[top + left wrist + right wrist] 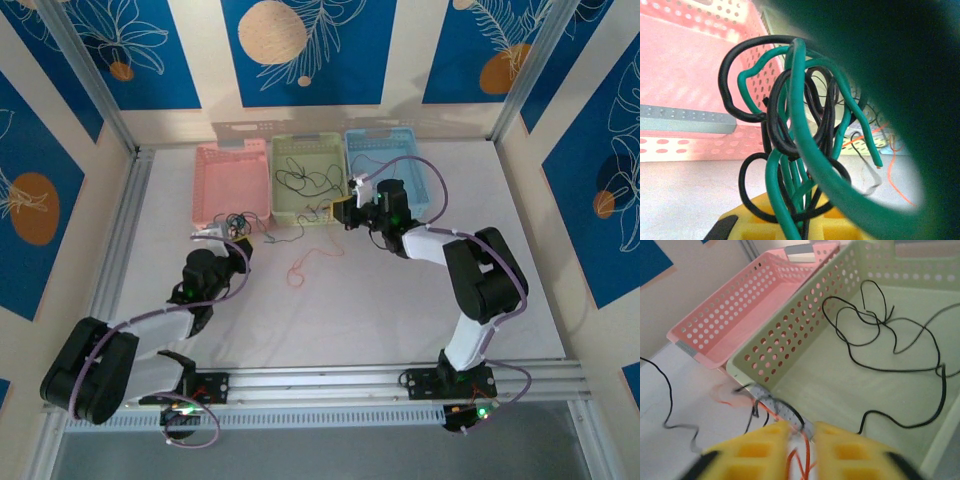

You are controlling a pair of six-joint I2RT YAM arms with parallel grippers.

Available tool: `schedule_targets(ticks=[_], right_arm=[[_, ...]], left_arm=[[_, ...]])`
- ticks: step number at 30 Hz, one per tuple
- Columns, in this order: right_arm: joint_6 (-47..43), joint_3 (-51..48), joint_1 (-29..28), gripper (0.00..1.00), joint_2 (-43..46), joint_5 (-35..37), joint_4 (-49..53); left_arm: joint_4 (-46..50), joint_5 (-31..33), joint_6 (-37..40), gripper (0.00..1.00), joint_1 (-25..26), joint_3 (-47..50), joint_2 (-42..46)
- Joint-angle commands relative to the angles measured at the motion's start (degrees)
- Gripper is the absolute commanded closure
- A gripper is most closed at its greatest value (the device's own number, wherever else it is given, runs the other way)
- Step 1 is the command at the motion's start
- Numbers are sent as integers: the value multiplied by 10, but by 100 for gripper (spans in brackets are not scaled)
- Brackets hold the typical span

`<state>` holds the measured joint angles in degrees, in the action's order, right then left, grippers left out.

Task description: Untangle the cables

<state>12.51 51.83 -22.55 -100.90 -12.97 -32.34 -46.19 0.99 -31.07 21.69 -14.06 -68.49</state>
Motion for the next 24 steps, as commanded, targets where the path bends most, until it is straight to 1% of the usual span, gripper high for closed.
schedule_targets(ticks=[1, 2, 4, 7, 9, 12, 17, 21, 23, 24], right_arm=[[-28, 7, -30, 58, 6, 1, -9], [-48, 6, -43, 53, 7, 11, -7], [-82, 2, -65, 47, 10, 32, -11], [-109, 3, -80, 45, 9, 32, -2], [-132, 14, -87, 45, 7, 20, 29], [-176, 33, -99, 50, 1, 16, 96], [-258, 57, -112, 55, -5, 38, 195], [-326, 61, -109, 55, -7, 30, 269], [-357, 73, -112, 55, -15, 37, 304], [-355, 75, -110, 55, -17, 37, 305]], left_arm=[[-9, 19, 2, 100, -8, 3, 12], [-11, 14, 3, 100, -8, 3, 13], [-13, 11, 4, 100, -7, 4, 13], [-17, 13, 4, 100, -8, 6, 14], [-16, 18, 3, 100, -8, 7, 16], [-16, 31, 0, 100, -8, 10, 19], [8, 70, -11, 100, -8, 9, 23], [2, 68, -11, 100, -8, 10, 21], [2, 66, -10, 100, -8, 9, 21], [1, 64, -8, 100, -8, 8, 19]])
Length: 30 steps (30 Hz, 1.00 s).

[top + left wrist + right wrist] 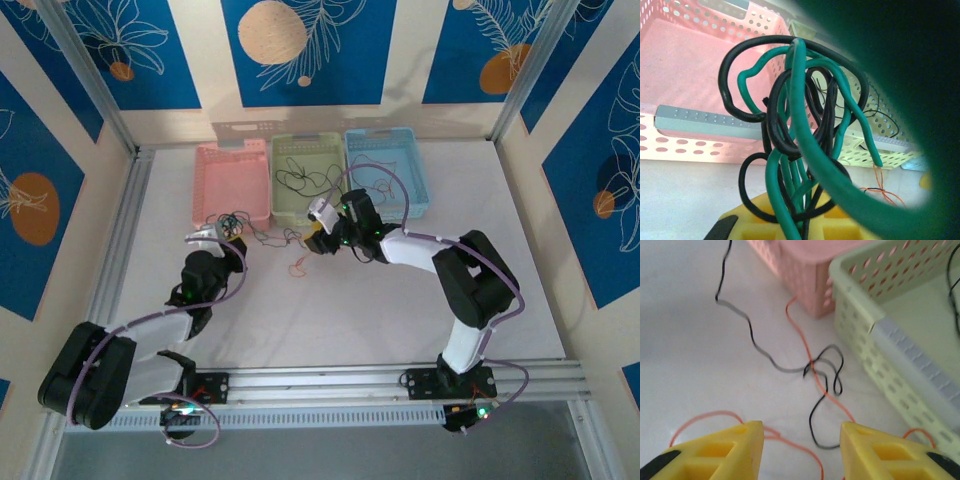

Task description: Untangle the cables

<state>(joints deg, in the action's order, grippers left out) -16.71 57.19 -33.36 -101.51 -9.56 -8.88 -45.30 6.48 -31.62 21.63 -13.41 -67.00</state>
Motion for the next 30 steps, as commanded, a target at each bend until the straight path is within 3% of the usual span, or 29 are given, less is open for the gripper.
schedule_targets(ticks=[1, 4, 13, 18, 23, 30], right_arm=[[-62, 22, -1, 55, -12, 0, 69], [-60, 14, -1, 54, -9, 4, 60], [-27, 66, -25, 52, -47, 105, 94], [20, 122, -22, 52, -51, 122, 195], [21, 143, -29, 52, -67, 183, 240], [32, 186, -29, 54, -119, 198, 301]], left_arm=[[-8, 7, -2, 100, -8, 1, 2], [-8, 5, -1, 100, -7, 0, 2], [-8, -3, 0, 100, -7, -3, -2], [-7, -9, 2, 100, -7, -6, -6], [-8, -13, 2, 100, -7, -8, -9], [-9, -16, 3, 100, -7, -8, -9]])
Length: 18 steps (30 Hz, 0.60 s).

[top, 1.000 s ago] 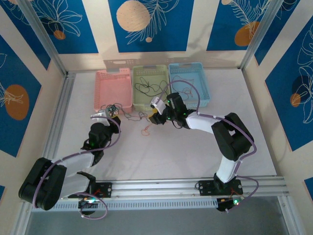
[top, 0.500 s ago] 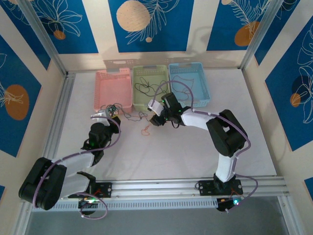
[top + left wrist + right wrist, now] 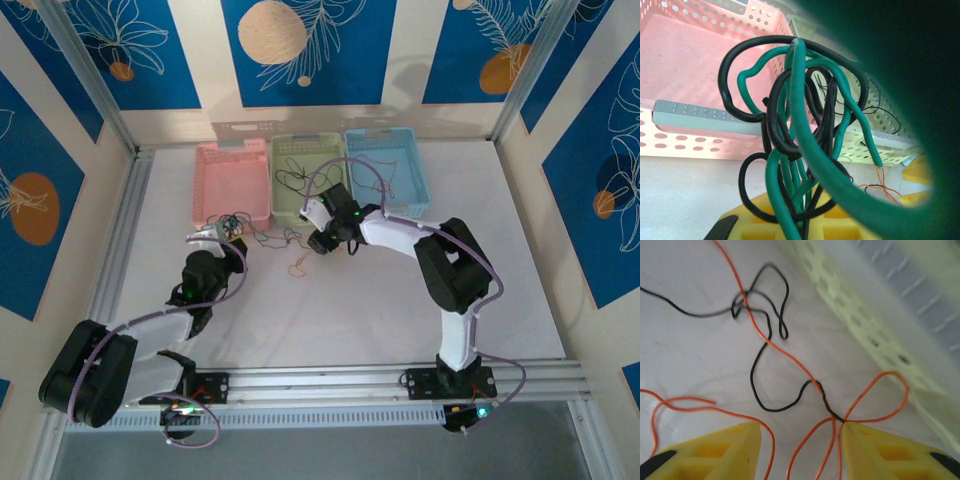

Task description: Untangle the cables

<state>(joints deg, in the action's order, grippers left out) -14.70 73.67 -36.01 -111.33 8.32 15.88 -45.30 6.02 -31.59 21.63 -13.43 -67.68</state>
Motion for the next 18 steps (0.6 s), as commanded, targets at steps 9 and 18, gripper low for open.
schedule_targets(ticks=[9, 18], right_arm=[[23, 68, -5, 72, -61, 37, 93], [6, -68, 6, 100, 81, 60, -86]], left_arm=[[-10, -15, 2, 100, -7, -8, -2], [-4, -12, 3, 100, -7, -7, 3]])
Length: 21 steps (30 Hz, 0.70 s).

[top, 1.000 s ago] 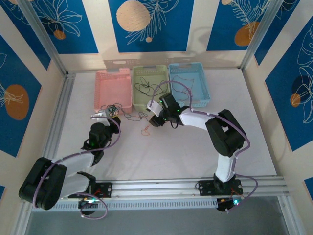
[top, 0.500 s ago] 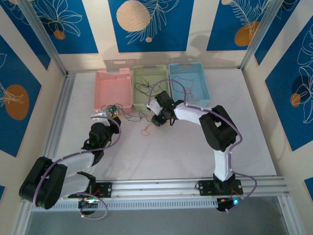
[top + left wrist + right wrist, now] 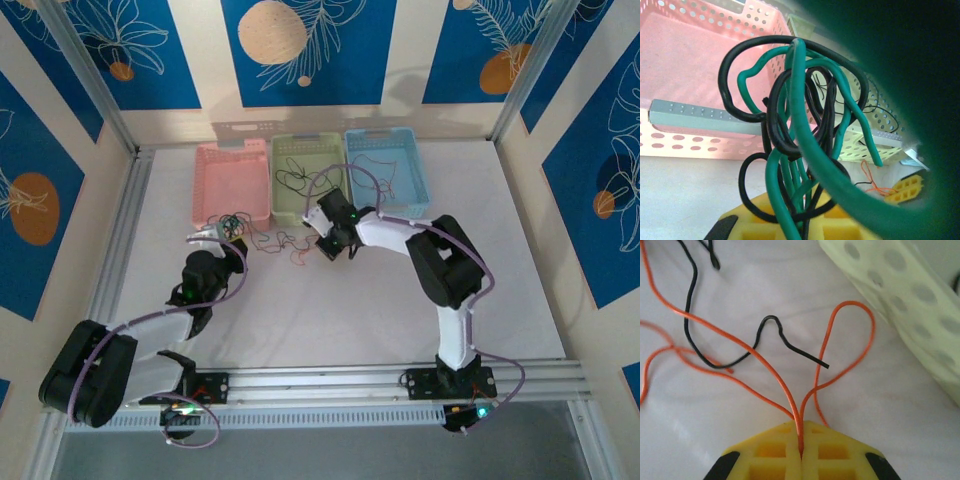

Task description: Untangle the cables

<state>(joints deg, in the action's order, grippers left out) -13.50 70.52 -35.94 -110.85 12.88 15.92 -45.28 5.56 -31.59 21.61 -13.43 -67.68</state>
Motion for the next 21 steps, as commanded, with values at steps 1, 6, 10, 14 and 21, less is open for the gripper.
schedule_targets(ticks=[1, 6, 10, 14, 21], right_arm=[[2, -66, 15, 100, 105, 16, -125], [82, -186, 82, 100, 233, 7, -268], [179, -264, 159, 100, 311, 15, -345], [309, -366, 261, 100, 384, -17, -452], [371, -379, 315, 100, 379, -72, -460]], left_arm=[[0, -3, 3, 100, -7, -7, 8], [16, 28, -2, 100, -7, -2, 21], [33, 49, -9, 100, -7, -2, 28], [34, 56, -11, 100, -7, 0, 29], [33, 52, -9, 100, -8, -3, 25]])
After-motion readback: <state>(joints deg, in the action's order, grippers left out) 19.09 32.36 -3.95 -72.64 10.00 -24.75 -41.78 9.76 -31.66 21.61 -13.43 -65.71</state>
